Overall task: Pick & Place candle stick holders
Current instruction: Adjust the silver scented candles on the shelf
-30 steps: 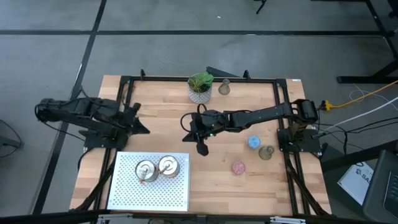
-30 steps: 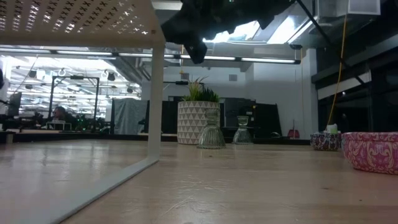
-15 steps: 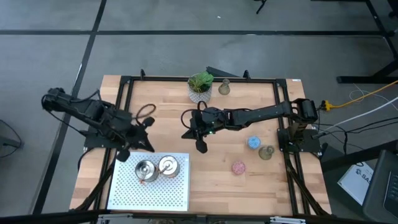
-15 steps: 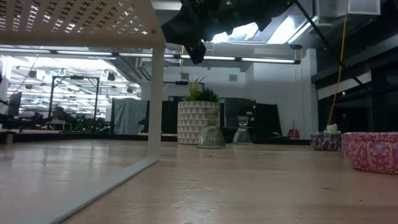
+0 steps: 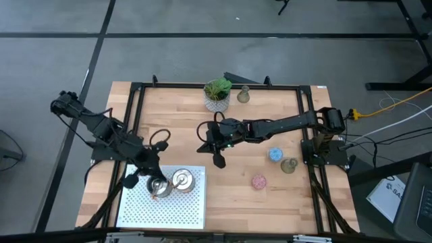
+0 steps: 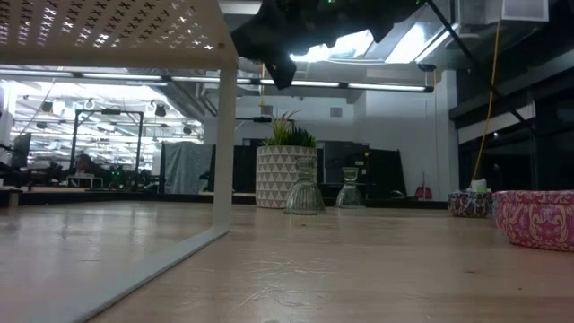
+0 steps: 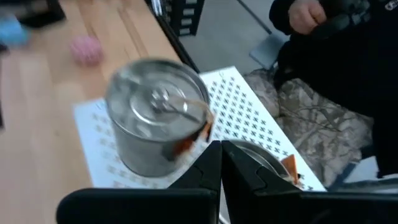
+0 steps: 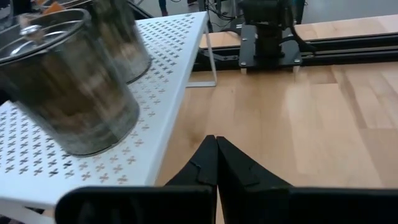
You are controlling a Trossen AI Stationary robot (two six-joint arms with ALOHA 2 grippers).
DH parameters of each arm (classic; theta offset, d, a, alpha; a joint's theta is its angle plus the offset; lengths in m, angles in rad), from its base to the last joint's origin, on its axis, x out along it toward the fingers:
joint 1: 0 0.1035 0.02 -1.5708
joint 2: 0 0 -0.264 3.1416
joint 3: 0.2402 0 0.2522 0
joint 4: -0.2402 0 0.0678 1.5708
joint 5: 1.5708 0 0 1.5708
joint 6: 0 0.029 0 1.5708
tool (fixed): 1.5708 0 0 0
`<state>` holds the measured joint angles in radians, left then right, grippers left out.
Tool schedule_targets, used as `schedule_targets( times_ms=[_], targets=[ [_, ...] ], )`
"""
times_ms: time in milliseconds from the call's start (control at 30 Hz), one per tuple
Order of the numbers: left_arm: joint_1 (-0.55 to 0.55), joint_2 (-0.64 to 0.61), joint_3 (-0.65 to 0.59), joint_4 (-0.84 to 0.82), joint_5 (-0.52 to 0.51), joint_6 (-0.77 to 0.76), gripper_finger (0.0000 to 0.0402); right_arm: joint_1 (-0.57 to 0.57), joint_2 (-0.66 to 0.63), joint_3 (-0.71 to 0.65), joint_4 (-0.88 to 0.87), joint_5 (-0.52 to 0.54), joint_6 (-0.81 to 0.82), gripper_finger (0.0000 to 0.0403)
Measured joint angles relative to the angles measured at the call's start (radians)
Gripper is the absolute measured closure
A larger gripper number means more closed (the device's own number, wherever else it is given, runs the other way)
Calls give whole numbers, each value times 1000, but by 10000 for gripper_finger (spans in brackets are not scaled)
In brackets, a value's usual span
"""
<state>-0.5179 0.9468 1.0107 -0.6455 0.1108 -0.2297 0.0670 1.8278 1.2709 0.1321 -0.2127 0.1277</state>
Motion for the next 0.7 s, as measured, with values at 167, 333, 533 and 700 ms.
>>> schedule_targets(
  times_ms=[167, 333, 533, 700],
  targets=[
    [-52, 46, 0, -33, -30, -93, 399, 16, 0, 0, -2, -1, 3, 402],
    [-94, 89, 4, -34, -25, -157, 399, 33, 0, 0, -2, 0, 3, 402],
    [-168, 94, 4, -26, -11, -231, 399, 46, 0, 0, -2, 0, 3, 402],
    [-226, 79, 2, -42, -21, -350, 399, 51, 0, 0, -2, 1, 3, 402]
  ],
)
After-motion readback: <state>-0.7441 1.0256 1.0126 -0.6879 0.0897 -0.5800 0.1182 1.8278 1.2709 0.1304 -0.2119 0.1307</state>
